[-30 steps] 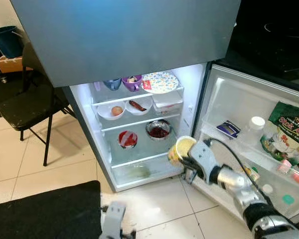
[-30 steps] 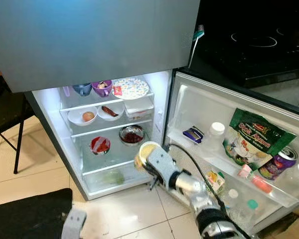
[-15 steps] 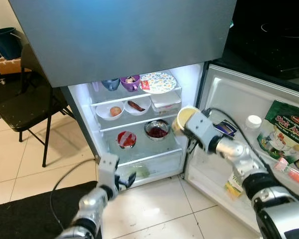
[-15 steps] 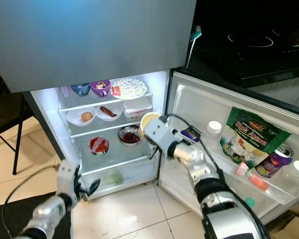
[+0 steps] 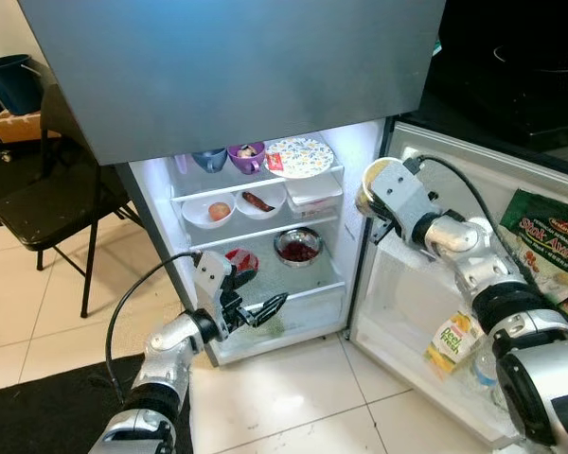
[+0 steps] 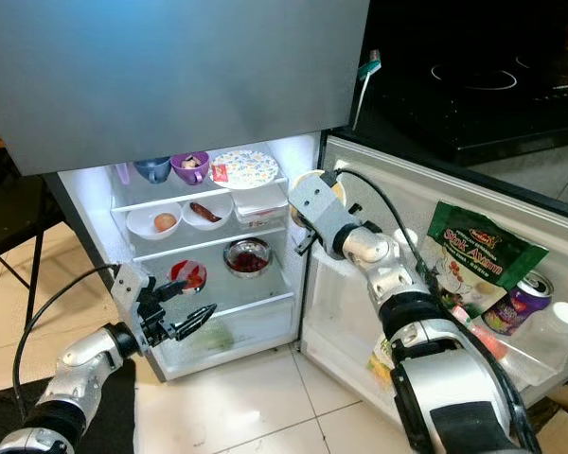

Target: Restocking fridge

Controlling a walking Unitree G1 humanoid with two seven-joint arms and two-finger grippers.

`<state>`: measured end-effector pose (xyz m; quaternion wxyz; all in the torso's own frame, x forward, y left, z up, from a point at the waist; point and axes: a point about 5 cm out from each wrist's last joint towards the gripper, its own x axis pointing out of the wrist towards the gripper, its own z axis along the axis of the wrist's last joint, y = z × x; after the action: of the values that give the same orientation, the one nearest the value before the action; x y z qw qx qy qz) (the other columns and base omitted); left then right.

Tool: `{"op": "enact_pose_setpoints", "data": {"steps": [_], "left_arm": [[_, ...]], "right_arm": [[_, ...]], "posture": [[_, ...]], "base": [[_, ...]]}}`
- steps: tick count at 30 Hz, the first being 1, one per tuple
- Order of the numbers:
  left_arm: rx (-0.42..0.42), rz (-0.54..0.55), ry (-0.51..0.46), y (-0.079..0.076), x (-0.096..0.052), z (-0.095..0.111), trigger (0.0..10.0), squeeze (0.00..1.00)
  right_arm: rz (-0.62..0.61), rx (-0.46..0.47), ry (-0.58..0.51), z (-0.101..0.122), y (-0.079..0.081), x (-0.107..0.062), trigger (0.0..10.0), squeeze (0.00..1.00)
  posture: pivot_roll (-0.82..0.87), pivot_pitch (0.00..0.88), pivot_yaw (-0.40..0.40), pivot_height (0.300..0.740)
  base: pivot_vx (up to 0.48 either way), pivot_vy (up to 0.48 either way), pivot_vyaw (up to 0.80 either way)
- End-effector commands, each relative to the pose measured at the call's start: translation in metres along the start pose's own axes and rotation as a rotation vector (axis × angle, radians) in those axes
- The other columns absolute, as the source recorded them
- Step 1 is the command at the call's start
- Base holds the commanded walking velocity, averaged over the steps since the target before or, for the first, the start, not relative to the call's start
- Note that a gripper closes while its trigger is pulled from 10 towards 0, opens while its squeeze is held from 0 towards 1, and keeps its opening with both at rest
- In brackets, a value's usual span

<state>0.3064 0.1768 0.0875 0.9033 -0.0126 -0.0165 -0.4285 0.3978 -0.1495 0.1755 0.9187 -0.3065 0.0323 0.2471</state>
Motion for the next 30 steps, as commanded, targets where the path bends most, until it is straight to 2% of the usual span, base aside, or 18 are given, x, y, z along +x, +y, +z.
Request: {"op": "enact_pose_setpoints", "data": {"steps": [1, 11, 15, 22, 30], "left_arm": [[0.008, -0.042, -0.042, 0.004, -0.010, 0.014, 10.0, 0.00], [0.065, -0.083, -0.097, 0.002, -0.018, 0.038, 10.0, 0.00], [0.078, -0.117, -0.108, -0.005, -0.025, 0.051, 10.0, 0.00], [0.065, -0.148, -0.103, -0.013, -0.024, 0.053, 10.0, 0.00], [0.040, -0.187, -0.079, -0.026, -0.023, 0.051, 10.0, 0.00]], "right_arm": [[0.019, -0.067, 0.059, -0.002, 0.002, 0.003, 10.0, 0.00], [-0.008, -0.034, 0.100, -0.003, 0.003, 0.006, 10.0, 0.00], [-0.035, -0.018, 0.102, 0.001, -0.004, 0.007, 10.0, 0.00], [-0.048, -0.008, 0.091, 0.006, -0.006, 0.009, 10.0, 0.00], [-0.031, 0.001, 0.063, 0.008, 0.001, 0.011, 10.0, 0.00]], "posture": [[-0.02, 0.000, -0.023, 0.740], [0.00, 0.000, -0.030, 0.740], [0.02, 0.000, -0.033, 0.740], [0.02, 0.000, -0.031, 0.740], [0.01, 0.000, -0.022, 0.740]], "base": [[0.000, 0.000, 0.00], [0.000, 0.000, 0.00], [0.000, 0.000, -0.15], [0.000, 0.000, -0.71], [0.000, 0.000, 0.00]]}}
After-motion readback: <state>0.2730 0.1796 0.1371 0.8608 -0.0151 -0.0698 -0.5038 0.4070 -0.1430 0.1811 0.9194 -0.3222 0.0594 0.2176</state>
